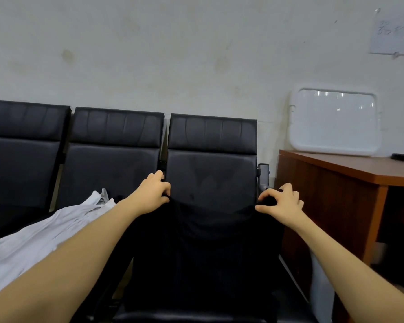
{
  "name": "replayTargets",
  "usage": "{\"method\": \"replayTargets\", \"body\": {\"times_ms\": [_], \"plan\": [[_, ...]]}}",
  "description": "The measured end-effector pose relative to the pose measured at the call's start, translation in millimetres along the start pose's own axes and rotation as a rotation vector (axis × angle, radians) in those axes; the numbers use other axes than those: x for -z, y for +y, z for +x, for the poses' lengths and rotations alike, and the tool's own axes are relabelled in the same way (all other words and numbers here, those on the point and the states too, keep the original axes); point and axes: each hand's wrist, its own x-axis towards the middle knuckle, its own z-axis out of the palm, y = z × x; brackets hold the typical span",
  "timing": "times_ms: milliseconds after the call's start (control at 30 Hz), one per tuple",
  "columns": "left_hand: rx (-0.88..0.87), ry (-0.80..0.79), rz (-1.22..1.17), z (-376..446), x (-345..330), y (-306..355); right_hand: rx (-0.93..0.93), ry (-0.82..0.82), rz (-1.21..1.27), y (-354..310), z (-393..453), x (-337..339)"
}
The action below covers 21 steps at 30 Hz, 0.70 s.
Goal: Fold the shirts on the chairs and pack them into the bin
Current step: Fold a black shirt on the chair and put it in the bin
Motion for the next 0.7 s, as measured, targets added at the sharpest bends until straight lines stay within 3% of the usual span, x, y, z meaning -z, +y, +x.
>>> {"method": "replayTargets", "body": {"times_ms": [200,300,367,600,700], "plan": [[0.319,0.238,-0.401,-4.2,-22.3,-4.7,0.013,-0.108,-0.03,7.8,-2.3,-0.5],[0.416,0.31,-0.477,-6.2,-29.1,-5.9,0.028,-0.158,-0.027,12.7,-4.9,-1.6],[0.45,0.338,-0.475,-7.1,-32.1,-5.7,0.046,-0.102,0.002,15.1,-5.6,-5.4],[0.295,0.369,-0.414,-10.8,-34.2,-3.8,-0.018,0.248,0.053,9.1,-5.9,-14.1],[0.21,0.373,-0.377,-13.6,-30.5,-4.1,0.038,0.333,0.027,4.8,-3.3,-14.9]]}}
